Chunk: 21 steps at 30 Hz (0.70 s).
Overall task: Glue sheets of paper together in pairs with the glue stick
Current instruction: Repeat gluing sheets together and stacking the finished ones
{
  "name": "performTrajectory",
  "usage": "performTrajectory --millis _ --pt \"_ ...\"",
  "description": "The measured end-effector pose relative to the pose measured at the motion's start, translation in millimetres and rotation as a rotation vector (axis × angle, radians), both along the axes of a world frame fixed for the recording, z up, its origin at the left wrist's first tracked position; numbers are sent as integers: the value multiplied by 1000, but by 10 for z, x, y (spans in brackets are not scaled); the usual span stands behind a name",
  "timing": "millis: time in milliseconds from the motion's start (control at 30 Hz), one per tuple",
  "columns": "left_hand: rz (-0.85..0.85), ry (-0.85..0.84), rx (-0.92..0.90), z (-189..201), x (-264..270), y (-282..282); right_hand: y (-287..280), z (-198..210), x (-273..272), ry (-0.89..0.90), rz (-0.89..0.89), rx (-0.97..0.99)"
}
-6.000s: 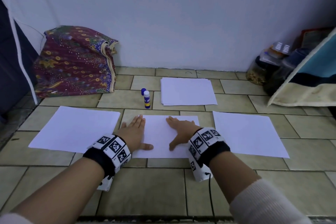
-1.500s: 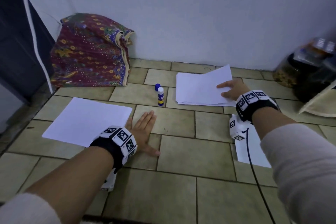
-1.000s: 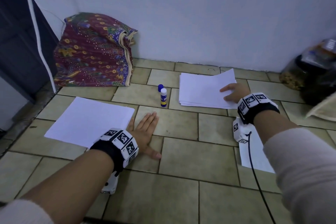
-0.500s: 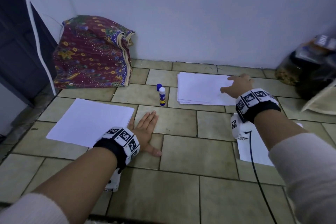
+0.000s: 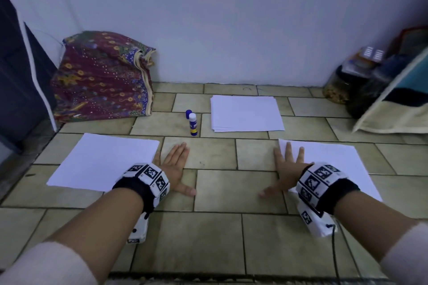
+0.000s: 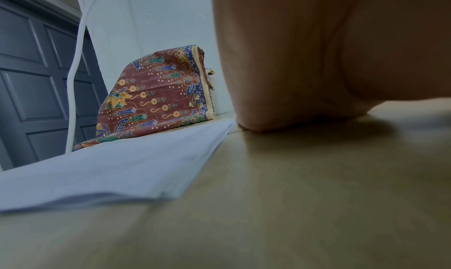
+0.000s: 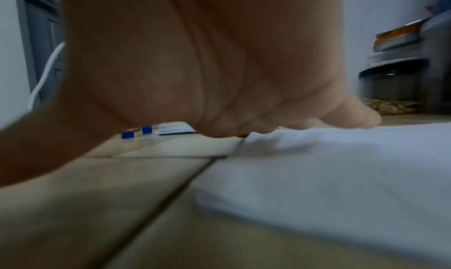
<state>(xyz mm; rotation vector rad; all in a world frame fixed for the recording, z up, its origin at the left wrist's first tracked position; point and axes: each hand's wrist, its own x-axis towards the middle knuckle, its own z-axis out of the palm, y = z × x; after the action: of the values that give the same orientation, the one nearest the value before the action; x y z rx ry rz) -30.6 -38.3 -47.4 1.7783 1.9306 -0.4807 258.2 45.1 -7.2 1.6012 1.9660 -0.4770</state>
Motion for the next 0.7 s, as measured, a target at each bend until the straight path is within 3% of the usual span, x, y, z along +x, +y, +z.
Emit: performTrajectory --millis 367,567,633,700 --pt "9 -24 8 74 43 -29 -19 -165 -16 -2 -20 -10" --pt "-5 -308 151 430 -325 -43 -4 -201 -20 -1 -27 2" --pt "80 -265 233 502 -536 -76 -2 -213 -20 -1 -27 3" --pt "187 -87 213 485 -722 -138 -2 -220 -20 -8 -27 6"
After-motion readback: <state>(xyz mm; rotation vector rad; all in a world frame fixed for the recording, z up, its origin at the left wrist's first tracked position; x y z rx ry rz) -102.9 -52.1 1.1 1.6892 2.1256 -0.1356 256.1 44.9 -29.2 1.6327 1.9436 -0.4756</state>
